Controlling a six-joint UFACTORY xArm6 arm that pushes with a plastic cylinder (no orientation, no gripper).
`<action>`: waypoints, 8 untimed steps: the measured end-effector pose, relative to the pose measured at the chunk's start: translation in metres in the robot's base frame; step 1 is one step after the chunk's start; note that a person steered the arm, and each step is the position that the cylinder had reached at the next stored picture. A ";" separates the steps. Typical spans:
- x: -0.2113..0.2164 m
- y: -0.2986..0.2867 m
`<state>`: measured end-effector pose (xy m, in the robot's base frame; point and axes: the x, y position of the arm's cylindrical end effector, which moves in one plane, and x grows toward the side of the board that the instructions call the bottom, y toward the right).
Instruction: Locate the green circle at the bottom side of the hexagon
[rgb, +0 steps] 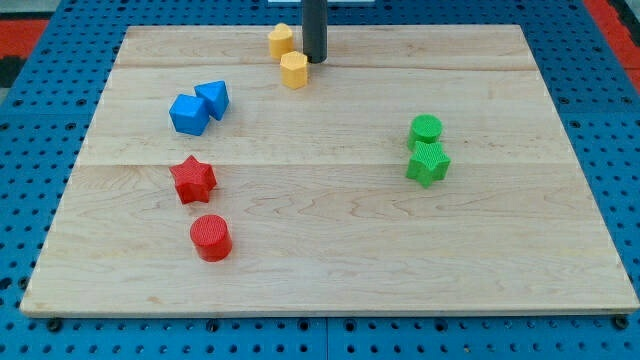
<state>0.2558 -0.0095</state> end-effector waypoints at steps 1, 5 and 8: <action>0.000 0.000; 0.118 0.203; 0.158 0.033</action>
<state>0.4133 0.0235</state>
